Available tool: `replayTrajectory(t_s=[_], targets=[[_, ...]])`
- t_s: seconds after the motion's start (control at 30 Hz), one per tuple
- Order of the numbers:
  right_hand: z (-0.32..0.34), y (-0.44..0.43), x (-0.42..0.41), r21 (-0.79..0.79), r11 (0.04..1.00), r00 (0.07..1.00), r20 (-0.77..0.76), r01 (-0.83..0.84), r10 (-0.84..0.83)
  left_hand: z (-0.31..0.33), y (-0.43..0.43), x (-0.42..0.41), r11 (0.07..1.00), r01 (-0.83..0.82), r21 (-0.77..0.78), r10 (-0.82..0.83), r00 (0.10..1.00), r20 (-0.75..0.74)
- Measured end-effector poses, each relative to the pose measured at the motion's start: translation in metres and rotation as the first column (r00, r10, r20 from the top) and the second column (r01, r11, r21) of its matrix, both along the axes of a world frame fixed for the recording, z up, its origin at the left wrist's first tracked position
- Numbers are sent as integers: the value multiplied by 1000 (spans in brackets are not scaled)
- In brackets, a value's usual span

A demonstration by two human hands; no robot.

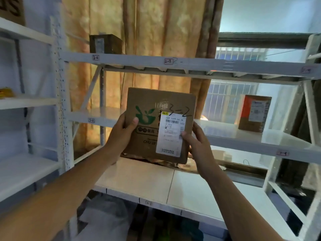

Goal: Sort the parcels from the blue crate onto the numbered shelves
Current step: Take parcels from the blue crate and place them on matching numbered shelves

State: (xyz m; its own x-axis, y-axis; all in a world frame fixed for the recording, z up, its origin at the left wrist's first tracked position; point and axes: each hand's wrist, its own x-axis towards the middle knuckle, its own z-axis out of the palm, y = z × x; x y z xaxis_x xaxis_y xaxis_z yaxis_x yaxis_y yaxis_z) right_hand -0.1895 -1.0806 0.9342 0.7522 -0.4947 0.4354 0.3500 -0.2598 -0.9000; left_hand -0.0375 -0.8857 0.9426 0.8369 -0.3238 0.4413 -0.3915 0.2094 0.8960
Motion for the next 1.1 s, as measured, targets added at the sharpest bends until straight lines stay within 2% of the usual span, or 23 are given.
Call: replayTrajectory(t_s=[0.2, 0.4, 0.53, 0.73, 0.93, 1.1], targets=[[25, 24, 119, -87, 996, 996, -84, -28, 21, 24, 25, 113, 999, -30, 20, 31, 999, -12], [49, 39, 244, -88, 994, 989, -139, -64, 51, 43, 53, 228, 992, -79, 100, 81, 996, -20], [57, 47, 328, -112, 989, 987, -133, -101, 86, 48, 68, 305, 979, -158, 127, 160, 987, -9], [65, 58, 449, -123, 984, 988, -101, -126, 114, 59, 74, 413, 973, -205, 104, 217, 970, -114], [60, 64, 541, -112, 990, 987, -141, -88, 72, 47, 68, 512, 980, -169, 107, 190, 953, -235], [51, 66, 618, -154, 988, 988, -150, 3, -26, 48, 52, 586, 982, -140, 126, 166, 957, -238]])
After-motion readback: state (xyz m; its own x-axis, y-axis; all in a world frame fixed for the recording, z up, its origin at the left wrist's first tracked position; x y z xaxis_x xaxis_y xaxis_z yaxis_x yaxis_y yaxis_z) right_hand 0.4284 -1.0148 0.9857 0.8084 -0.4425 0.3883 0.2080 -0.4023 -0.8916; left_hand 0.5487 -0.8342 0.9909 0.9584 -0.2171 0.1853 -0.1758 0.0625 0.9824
